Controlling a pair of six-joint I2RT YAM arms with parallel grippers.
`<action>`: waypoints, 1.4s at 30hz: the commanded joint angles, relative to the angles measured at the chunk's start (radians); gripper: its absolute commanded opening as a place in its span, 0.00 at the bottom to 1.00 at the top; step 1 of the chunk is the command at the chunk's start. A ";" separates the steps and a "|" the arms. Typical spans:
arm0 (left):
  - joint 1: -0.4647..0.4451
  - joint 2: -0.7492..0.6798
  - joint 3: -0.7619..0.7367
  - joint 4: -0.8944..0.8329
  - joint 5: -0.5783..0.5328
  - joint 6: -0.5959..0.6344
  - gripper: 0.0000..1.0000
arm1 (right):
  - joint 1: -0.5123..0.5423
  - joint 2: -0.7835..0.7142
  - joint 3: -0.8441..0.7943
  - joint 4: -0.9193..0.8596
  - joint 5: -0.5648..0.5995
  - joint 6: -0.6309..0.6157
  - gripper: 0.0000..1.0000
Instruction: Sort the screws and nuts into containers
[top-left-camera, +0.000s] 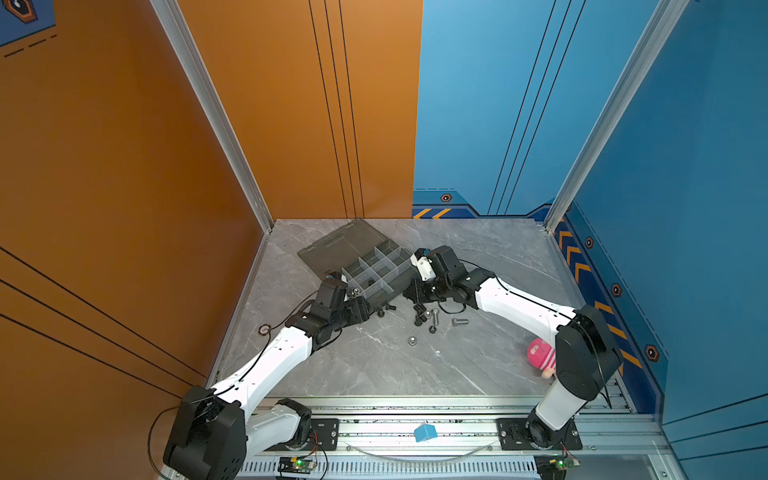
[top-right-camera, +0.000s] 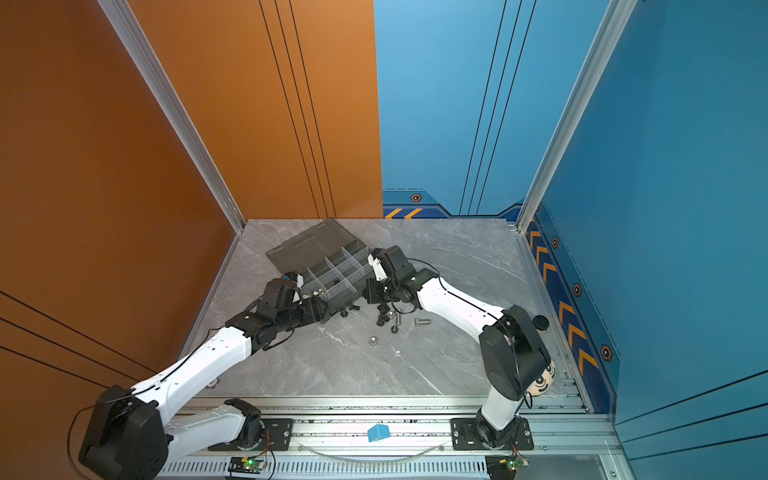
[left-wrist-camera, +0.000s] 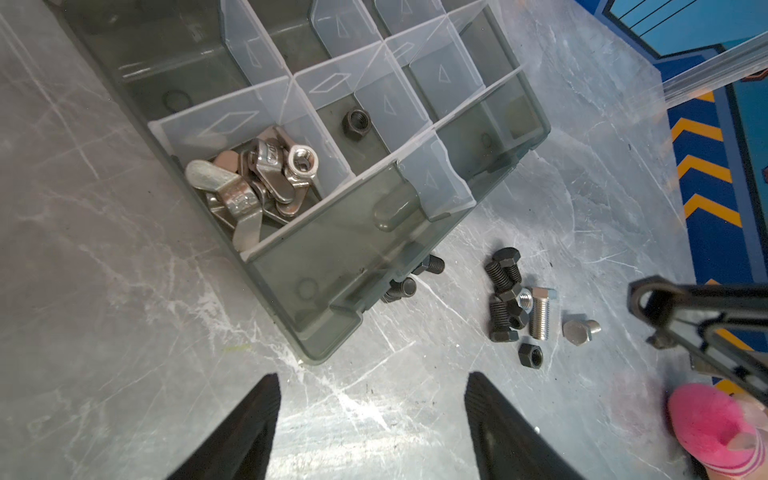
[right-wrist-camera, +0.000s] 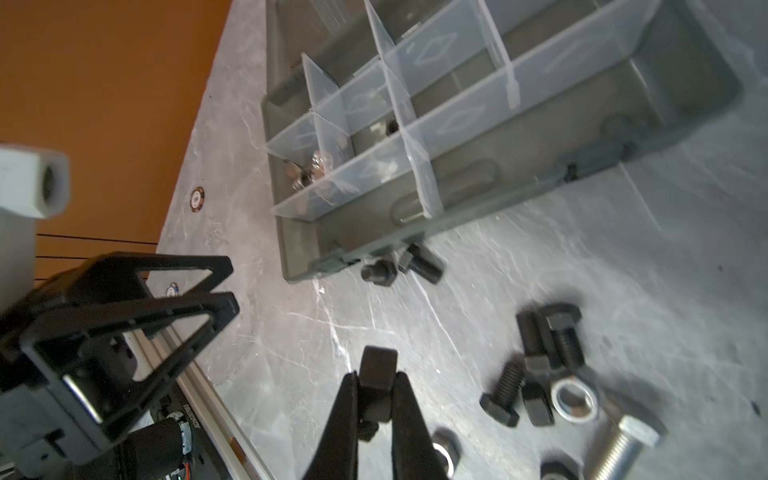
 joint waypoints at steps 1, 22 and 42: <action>0.023 -0.029 -0.022 -0.021 0.028 -0.006 0.73 | -0.003 0.082 0.105 -0.052 -0.045 -0.052 0.03; 0.081 -0.048 -0.042 -0.018 0.113 -0.009 0.77 | 0.002 0.567 0.628 -0.035 -0.156 -0.013 0.04; 0.085 -0.056 -0.050 0.009 0.150 -0.015 0.82 | 0.016 0.638 0.721 -0.111 -0.097 -0.040 0.30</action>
